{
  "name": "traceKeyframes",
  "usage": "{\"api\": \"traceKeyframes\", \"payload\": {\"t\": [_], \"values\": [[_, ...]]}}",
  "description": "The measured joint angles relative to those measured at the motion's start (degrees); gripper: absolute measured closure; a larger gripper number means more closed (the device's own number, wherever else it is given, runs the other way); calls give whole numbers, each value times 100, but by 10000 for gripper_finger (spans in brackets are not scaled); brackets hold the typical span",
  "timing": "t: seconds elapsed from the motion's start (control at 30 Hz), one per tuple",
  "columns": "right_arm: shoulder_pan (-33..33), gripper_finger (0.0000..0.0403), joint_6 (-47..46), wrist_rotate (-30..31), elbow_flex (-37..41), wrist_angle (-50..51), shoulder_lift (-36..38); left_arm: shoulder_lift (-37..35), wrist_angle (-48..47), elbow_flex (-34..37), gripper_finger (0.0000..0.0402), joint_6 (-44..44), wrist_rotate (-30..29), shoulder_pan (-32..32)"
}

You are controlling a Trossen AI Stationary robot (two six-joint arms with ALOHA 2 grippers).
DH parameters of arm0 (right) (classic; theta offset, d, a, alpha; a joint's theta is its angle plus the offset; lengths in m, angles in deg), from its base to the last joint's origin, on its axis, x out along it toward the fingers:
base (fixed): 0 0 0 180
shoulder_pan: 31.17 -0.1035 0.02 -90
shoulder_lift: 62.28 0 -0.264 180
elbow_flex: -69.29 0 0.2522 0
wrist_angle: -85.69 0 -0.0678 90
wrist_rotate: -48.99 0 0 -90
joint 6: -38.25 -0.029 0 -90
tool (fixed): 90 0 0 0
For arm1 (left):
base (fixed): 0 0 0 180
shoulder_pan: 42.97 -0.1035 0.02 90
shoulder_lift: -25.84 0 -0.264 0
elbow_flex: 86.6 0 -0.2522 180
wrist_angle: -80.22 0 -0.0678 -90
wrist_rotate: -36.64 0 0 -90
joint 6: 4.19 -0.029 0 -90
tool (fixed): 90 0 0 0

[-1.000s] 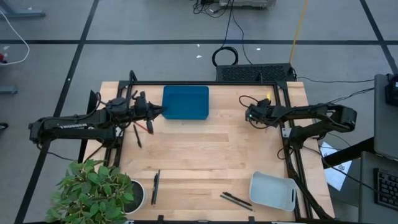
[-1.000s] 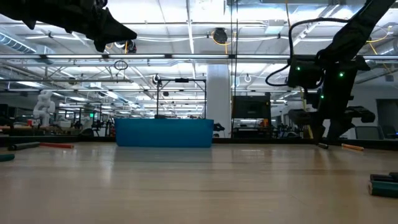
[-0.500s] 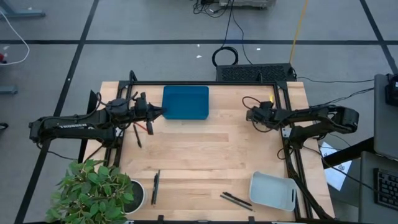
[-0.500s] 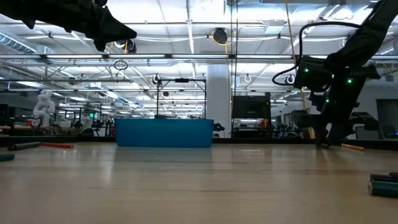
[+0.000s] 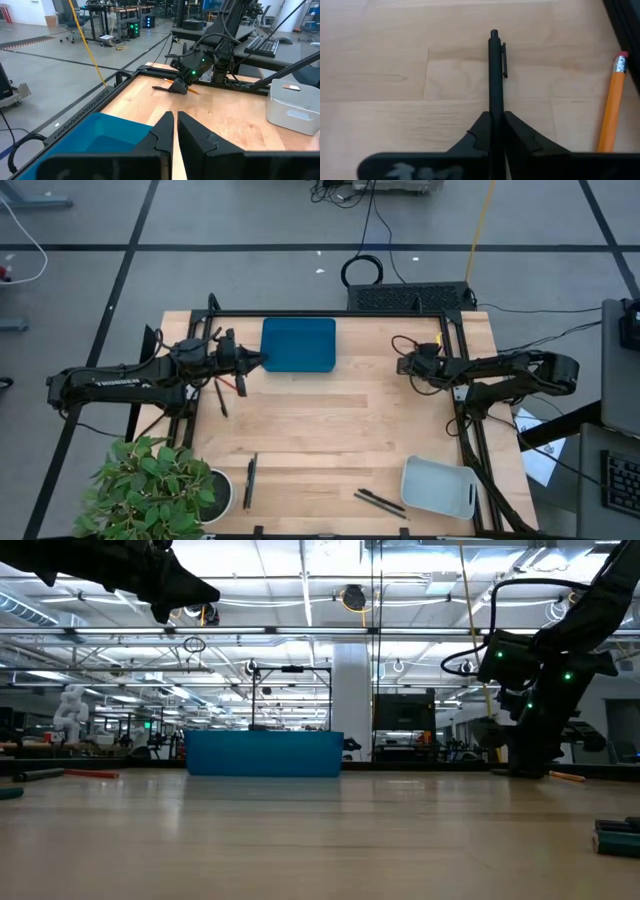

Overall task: Sort pens & pencils
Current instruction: Put the top right black pen into the blue bin

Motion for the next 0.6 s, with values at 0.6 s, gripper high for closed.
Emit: {"api": "traceKeyframes", "payload": {"t": [0.6], "values": [[-1124,385,4167,-681,-61,-3793,1617,171,-121,0,369,-215,0,0]]}}
